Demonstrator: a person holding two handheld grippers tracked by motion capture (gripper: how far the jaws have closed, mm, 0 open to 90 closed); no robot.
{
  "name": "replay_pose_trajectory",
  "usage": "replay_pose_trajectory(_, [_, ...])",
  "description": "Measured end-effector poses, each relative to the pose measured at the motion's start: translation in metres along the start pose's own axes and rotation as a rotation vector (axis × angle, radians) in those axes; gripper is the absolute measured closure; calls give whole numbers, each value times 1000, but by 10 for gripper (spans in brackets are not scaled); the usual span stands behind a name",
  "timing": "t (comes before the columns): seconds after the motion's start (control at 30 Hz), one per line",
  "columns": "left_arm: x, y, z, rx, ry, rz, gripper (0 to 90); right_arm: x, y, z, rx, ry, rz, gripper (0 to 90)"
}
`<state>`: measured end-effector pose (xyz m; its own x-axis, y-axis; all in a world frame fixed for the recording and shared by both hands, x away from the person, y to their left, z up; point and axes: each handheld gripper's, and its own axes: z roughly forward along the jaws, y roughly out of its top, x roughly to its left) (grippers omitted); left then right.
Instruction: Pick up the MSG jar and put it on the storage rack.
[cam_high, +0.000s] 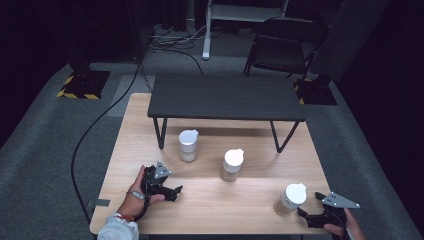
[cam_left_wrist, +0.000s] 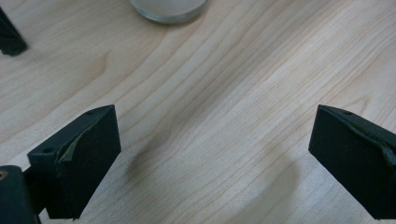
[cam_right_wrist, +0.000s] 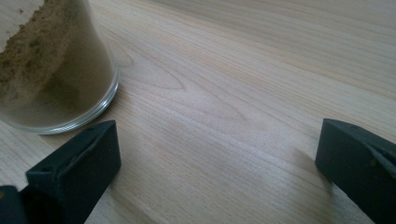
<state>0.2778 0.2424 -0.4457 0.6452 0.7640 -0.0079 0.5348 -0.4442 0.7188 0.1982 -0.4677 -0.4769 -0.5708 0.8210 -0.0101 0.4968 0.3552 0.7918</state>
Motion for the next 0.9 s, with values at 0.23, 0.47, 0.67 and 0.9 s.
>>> replay_pose_trajectory(0.23, [-1, 0, -6, -40, 10, -10, 18, 0, 0, 0, 0, 0, 0, 0])
replay_pose_trajectory(0.47, [-3, 4, -9, -66, 16, 1, 17, 0, 0, 0, 0, 0, 0, 0])
replay_pose_trajectory(0.67, [-6, 11, -6, -69, 22, 14, 16, 0, 0, 0, 0, 0, 0, 0])
replay_pose_trajectory(0.9, [-7, 17, -2, -70, 24, 20, 16, 0, 0, 0, -1, 0, 0, 0])
